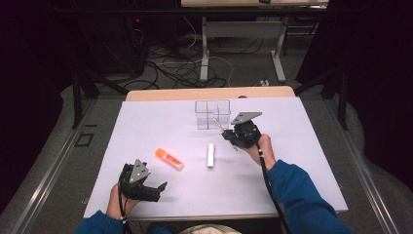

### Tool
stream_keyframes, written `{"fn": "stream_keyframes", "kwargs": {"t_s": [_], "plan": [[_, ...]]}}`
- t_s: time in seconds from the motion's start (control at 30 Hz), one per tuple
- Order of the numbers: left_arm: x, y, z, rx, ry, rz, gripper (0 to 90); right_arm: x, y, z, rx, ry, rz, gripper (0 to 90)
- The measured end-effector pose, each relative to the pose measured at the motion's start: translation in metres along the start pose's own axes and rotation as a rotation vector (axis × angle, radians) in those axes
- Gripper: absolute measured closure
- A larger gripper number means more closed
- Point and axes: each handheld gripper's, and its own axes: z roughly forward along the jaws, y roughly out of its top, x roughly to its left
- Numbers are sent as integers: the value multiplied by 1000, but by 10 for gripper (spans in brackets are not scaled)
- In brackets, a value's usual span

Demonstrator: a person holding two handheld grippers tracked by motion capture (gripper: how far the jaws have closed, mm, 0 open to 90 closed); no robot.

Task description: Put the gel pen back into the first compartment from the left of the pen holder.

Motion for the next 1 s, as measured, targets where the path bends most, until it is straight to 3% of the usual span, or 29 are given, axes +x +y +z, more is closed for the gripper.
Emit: {"fn": "stream_keyframes", "kwargs": {"t_s": [0.63,1.0], "plan": [[0,0,0,-2,-1,0,10,-7,17,4,-105,-23,42,794],[0,0,0,-1,-1,0,10,-10,25,8,-133,-36,54,794]]}}
